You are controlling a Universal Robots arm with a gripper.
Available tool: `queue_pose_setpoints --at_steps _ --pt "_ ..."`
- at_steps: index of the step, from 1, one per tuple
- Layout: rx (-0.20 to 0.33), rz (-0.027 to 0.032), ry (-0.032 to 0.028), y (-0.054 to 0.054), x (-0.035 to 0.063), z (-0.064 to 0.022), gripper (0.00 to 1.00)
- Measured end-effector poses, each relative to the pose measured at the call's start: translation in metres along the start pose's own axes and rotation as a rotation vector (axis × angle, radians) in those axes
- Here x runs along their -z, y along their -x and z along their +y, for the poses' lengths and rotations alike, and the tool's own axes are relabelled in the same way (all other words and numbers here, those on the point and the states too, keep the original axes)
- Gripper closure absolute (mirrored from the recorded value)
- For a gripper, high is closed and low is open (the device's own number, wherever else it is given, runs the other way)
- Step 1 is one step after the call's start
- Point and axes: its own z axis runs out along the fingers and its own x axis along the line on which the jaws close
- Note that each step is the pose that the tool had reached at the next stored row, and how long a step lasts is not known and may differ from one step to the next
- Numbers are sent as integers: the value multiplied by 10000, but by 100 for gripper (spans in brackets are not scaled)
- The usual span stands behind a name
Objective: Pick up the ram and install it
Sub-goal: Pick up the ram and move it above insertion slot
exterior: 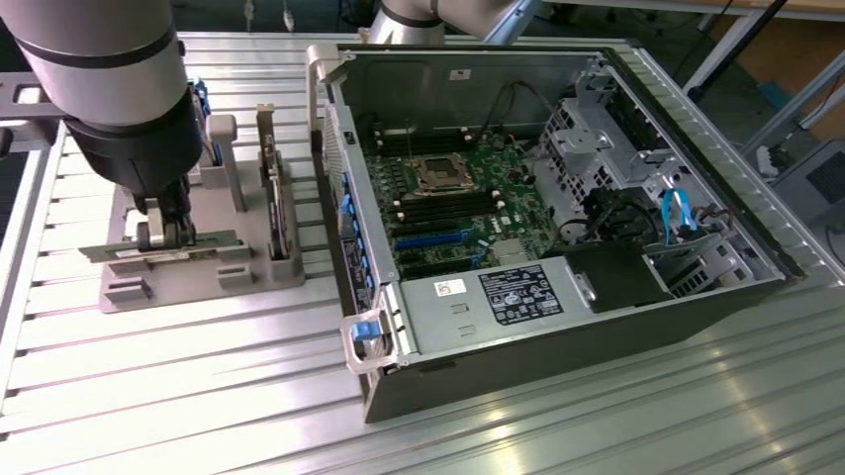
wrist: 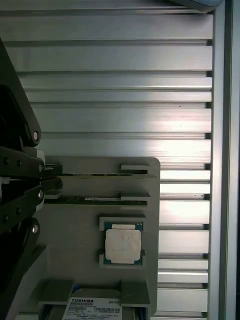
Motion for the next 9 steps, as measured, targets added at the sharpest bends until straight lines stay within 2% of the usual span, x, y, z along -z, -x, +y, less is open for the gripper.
queue_pose_setpoints --at_steps 9 --pt "0 3 0 7 301 12 88"
